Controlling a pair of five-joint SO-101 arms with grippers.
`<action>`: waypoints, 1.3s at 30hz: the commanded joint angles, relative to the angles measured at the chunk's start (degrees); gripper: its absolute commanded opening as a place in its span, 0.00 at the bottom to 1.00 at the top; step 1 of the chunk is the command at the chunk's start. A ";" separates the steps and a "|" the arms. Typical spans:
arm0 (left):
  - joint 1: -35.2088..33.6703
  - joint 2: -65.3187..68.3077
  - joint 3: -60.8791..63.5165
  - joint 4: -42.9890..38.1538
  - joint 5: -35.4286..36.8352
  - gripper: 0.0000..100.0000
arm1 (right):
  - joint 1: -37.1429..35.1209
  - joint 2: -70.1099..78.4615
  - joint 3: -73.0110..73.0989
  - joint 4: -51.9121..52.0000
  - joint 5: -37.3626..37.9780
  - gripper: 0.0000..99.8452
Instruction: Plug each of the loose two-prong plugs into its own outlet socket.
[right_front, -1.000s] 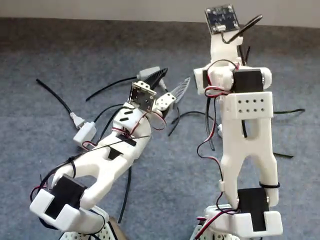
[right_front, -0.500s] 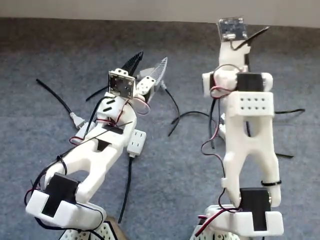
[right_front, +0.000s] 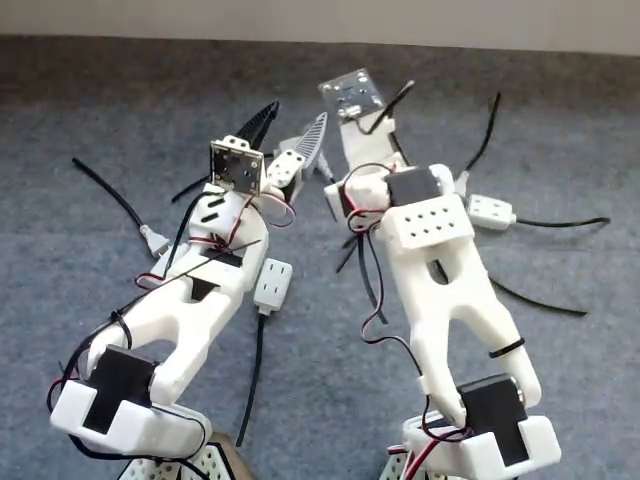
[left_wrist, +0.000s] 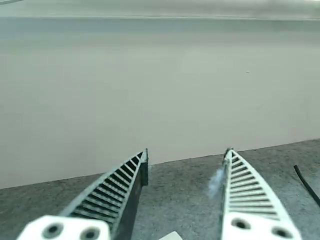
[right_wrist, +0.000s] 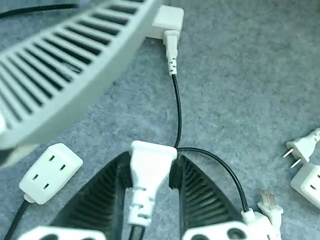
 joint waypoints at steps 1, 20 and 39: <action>0.04 -0.75 -2.24 -1.41 0.44 0.23 | -2.42 -3.47 -0.31 -0.92 0.62 0.01; 2.77 -0.84 0.57 -5.27 0.44 0.23 | -9.80 -20.53 3.56 -1.10 5.27 0.01; -0.75 -0.48 -1.10 -8.79 0.44 0.23 | -1.98 -20.62 0.22 1.63 6.42 0.01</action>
